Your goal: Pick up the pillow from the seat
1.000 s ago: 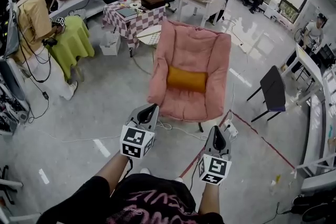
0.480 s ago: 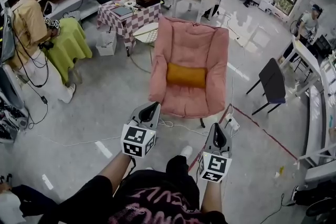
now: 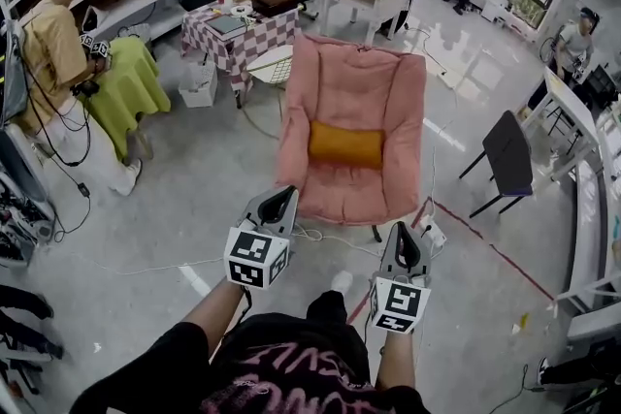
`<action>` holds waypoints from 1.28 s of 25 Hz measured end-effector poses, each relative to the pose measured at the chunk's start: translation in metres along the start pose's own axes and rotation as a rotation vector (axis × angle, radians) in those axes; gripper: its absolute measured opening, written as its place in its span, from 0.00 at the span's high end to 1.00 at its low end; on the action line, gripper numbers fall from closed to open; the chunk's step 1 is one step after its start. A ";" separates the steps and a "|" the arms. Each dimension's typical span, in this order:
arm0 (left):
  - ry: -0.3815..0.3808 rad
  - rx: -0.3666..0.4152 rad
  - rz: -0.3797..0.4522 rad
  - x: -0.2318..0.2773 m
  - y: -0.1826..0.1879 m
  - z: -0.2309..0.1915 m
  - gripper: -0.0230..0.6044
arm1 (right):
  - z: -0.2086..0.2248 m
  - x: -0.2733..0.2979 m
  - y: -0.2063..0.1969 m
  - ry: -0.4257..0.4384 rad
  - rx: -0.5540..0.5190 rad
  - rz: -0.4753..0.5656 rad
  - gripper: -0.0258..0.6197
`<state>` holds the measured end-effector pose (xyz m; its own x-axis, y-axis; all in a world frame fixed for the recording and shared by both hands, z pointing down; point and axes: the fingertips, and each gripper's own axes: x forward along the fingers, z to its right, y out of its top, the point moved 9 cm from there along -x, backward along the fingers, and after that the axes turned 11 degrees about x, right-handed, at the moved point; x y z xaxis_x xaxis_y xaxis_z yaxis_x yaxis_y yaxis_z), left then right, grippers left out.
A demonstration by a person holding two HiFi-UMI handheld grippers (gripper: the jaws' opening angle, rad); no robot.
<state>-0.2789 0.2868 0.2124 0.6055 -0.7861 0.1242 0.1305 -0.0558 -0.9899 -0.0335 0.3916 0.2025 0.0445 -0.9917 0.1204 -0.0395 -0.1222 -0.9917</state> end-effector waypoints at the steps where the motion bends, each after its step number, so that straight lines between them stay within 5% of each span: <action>1: 0.000 -0.002 0.000 0.005 0.000 0.000 0.95 | 0.003 0.003 0.000 0.003 0.001 0.004 0.93; 32: 0.030 0.009 -0.142 0.211 -0.022 -0.003 0.95 | 0.119 0.188 -0.034 0.065 0.116 -0.096 0.93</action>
<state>-0.1567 0.1203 0.2604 0.5564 -0.7890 0.2605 0.2205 -0.1621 -0.9618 0.0949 0.2140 0.2534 -0.0218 -0.9767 0.2136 0.0771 -0.2147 -0.9736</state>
